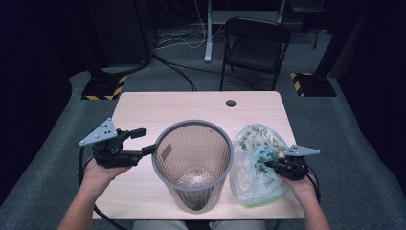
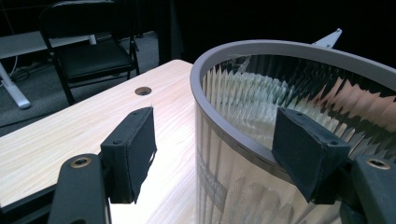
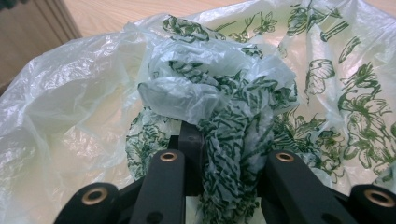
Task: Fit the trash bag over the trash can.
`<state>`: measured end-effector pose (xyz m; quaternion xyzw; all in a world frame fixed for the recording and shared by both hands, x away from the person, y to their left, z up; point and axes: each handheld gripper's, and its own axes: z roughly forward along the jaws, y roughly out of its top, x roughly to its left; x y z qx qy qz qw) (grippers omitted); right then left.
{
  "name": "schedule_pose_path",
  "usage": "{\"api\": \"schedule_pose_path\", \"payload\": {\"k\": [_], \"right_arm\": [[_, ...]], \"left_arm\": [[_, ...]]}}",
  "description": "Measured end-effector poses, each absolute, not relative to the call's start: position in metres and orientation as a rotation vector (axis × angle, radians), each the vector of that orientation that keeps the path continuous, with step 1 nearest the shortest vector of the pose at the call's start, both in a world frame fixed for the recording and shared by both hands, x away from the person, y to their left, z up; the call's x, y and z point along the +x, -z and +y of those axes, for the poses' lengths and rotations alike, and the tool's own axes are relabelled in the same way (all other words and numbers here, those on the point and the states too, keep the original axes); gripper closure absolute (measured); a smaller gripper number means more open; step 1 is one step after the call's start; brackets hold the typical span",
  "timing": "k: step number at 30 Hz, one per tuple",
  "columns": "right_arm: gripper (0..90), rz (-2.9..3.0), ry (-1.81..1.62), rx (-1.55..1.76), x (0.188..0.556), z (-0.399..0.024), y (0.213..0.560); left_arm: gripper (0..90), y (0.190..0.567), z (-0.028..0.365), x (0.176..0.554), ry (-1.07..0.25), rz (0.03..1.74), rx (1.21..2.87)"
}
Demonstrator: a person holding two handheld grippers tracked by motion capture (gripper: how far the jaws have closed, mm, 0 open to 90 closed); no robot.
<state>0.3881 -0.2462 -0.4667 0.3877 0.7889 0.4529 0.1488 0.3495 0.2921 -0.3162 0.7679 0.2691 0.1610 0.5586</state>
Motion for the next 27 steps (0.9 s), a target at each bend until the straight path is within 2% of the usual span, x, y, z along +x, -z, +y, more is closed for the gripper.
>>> {"api": "schedule_pose_path", "payload": {"k": [11, 27], "right_arm": [[75.5, 2.327, -1.322, 1.09, 0.387, -0.242, 0.452], [75.5, 2.262, -1.512, 1.034, 0.379, -0.251, 0.405]], "left_arm": [[29.8, 0.317, 0.289, 0.35, -0.379, 0.62, 1.813], [30.5, 0.319, 0.285, 0.352, -0.374, 0.599, 1.813]]}}
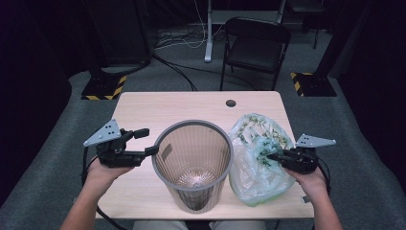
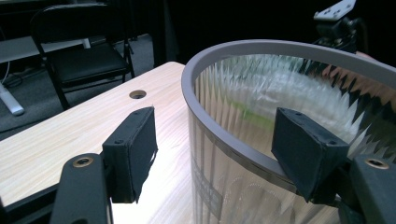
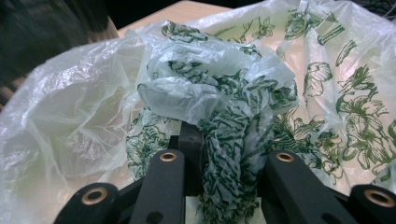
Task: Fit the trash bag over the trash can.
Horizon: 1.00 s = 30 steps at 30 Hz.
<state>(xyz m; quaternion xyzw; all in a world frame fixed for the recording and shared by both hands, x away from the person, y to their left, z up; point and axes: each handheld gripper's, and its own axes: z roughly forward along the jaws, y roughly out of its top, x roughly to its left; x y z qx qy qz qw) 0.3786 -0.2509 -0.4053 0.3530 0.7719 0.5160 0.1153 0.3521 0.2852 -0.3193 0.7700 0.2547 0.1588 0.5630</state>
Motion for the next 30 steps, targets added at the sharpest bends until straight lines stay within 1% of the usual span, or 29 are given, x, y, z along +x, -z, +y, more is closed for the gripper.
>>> {"api": "schedule_pose_path", "payload": {"k": [10, 30], "right_arm": [[75.5, 2.248, -1.575, 1.001, 0.37, -0.265, 0.379], [75.3, 2.208, -1.668, 0.938, 0.354, -0.281, 0.341]], "left_arm": [[30.9, 0.32, 0.284, 0.353, -0.374, 0.596, 1.817], [31.2, 0.316, 0.281, 0.352, -0.382, 0.585, 1.82]]}}
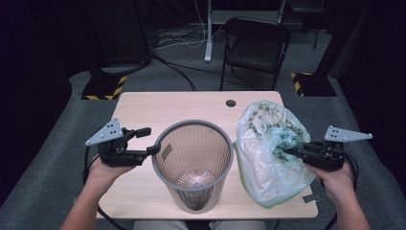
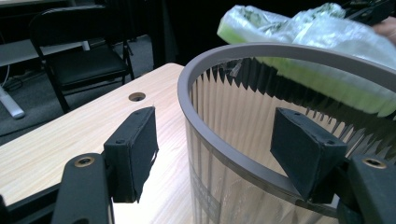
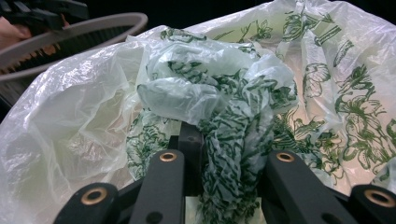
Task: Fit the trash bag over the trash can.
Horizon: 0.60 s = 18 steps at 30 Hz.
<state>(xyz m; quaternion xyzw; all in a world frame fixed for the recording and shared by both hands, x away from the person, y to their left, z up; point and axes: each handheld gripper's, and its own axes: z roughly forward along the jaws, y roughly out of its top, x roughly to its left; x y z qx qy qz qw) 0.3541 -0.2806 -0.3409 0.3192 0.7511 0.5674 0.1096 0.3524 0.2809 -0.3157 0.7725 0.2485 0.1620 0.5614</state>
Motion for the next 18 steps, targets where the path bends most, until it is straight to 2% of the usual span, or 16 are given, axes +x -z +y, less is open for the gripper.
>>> {"api": "schedule_pose_path", "payload": {"k": [7, 18], "right_arm": [[75.4, 2.2, -1.705, 0.891, 0.348, -0.284, 0.315], [75.4, 2.194, -1.778, 0.843, 0.348, -0.283, 0.298]], "left_arm": [[31.2, 0.315, 0.28, 0.352, -0.381, 0.585, 1.825], [31.2, 0.312, 0.281, 0.351, -0.388, 0.58, 1.823]]}}
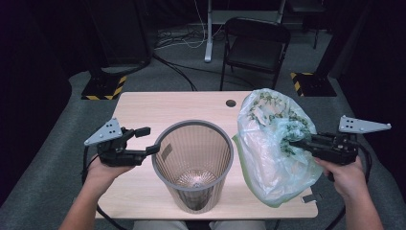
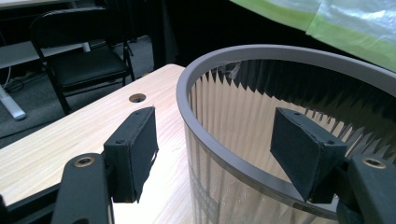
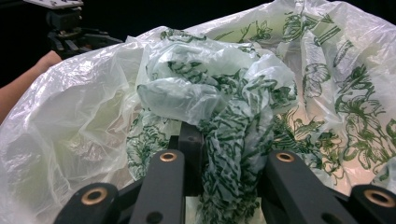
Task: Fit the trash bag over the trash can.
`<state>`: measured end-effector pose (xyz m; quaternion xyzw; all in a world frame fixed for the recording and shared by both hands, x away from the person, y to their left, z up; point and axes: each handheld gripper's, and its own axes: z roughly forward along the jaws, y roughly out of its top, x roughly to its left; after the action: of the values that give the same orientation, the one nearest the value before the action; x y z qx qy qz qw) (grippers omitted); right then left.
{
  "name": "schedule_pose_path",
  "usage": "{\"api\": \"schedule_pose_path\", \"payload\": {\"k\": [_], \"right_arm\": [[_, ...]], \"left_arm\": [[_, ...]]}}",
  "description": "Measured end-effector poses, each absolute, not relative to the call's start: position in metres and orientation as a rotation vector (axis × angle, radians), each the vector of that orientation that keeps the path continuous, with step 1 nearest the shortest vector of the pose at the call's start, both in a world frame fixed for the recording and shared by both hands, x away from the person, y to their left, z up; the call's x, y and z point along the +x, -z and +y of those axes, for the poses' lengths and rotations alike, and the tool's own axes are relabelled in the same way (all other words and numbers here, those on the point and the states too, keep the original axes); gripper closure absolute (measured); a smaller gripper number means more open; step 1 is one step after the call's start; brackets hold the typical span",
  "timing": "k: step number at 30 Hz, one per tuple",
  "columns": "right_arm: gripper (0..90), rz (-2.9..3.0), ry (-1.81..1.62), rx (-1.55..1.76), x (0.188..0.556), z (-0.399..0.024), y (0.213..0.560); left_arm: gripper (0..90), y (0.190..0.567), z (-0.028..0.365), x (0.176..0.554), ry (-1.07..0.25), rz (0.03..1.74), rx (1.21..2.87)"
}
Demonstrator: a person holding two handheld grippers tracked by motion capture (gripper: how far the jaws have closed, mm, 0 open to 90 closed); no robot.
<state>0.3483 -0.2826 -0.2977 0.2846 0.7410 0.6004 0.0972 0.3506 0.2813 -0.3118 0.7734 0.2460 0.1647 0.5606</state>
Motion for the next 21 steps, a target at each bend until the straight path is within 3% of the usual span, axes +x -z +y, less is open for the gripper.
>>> {"api": "schedule_pose_path", "payload": {"k": [21], "right_arm": [[75.4, 2.225, -1.897, 0.7, 0.355, -0.242, 0.283]], "left_arm": [[31.2, 0.306, 0.287, 0.345, -0.405, 0.575, 1.812]]}}
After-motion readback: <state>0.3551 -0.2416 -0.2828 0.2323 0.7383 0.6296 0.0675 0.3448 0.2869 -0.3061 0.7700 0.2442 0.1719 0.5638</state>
